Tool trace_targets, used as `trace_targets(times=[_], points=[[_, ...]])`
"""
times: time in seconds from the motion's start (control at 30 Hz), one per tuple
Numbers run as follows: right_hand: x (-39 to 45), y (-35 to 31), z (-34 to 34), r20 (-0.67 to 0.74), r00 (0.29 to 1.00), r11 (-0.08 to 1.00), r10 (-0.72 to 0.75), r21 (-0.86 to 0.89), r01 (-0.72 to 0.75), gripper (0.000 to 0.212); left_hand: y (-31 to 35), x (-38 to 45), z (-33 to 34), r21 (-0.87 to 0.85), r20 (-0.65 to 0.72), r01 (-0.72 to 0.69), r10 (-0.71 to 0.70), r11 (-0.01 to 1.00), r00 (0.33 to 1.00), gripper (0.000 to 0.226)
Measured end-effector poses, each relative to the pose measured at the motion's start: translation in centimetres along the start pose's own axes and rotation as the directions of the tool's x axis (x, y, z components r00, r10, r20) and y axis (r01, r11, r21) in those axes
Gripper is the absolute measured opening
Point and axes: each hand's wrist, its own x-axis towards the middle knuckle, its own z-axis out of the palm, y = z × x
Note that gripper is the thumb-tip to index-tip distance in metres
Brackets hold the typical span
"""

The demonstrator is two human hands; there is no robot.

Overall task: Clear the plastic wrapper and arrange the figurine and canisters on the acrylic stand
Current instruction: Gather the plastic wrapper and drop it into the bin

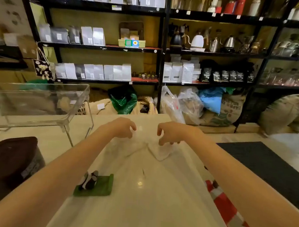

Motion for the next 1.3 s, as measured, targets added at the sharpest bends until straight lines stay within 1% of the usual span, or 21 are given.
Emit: trace_targets(times=[0.1, 0.17, 0.23, 0.33, 0.47, 0.63, 0.73, 0.87, 0.97, 1.13, 1.2, 1.3], points=[[0.1, 0.0, 1.1, -0.063, 0.998, 0.999, 0.003, -0.051, -0.007, 0.047, -0.2, -0.1, 0.7, -0.012, 0.023, 0.024, -0.024, 1.0, 0.999, 0.045], [0.1, 0.1, 2.1, -0.083, 0.997, 0.997, 0.005, -0.079, -0.012, 0.048, -0.3, -0.2, 1.2, -0.023, 0.025, 0.031, -0.031, 0.999, 0.999, 0.047], [-0.1, 0.1, 2.9, -0.095, 0.995, 0.996, 0.004, -0.084, -0.012, 0.046, -0.2, -0.3, 1.9, -0.011, 0.023, 0.037, -0.037, 0.999, 0.999, 0.047], [-0.4, -0.1, 3.7, -0.115, 0.993, 0.994, 0.011, -0.108, -0.024, 0.041, 0.0, -0.8, 2.6, 0.011, -0.035, 0.038, -0.037, 0.999, 0.999, 0.042], [-1.0, -0.2, 4.4, -0.208, 0.978, 0.99, -0.004, -0.14, -0.026, 0.027, 0.5, -2.0, 3.1, 0.023, -0.085, 0.042, -0.04, 0.999, 0.996, 0.037], [-2.4, -0.4, 5.1, -0.251, 0.968, 0.993, -0.007, -0.116, -0.023, 0.024, 1.4, -4.1, 3.0, -0.026, -0.113, 0.057, -0.06, 0.998, 0.992, 0.031], [-3.6, -0.4, 5.1, -0.26, 0.965, 0.991, -0.048, -0.134, 0.014, 0.021, 1.7, -5.6, 3.0, -0.085, -0.188, 0.035, -0.05, 0.996, 0.981, 0.029], [-6.1, -0.7, 4.7, -0.321, 0.935, 0.983, -0.152, -0.143, 0.111, 0.019, 2.6, -8.4, 2.5, -0.164, -0.303, -0.002, -0.048, 0.986, 0.952, 0.028], [-8.4, -0.9, 4.2, -0.363, 0.912, 0.98, -0.191, -0.121, 0.157, 0.017, 3.7, -11.2, 2.0, -0.211, -0.37, -0.023, -0.058, 0.977, 0.927, 0.028], [-13.3, -1.1, 5.2, -0.439, 0.881, 0.982, -0.174, -0.013, 0.188, 0.021, 5.8, -16.9, 1.4, -0.173, -0.465, -0.118, 0.024, 0.978, 0.885, 0.028], [-15.5, -1.4, 6.1, -0.453, 0.876, 0.978, -0.165, 0.042, 0.205, 0.02, 6.6, -19.4, 1.6, -0.153, -0.482, -0.148, 0.058, 0.977, 0.874, 0.028], [-19.0, -2.5, 7.5, -0.45, 0.881, 0.972, -0.144, 0.105, 0.212, 0.02, 7.3, -23.3, 2.4, -0.096, -0.466, -0.171, 0.108, 0.981, 0.878, 0.028]])
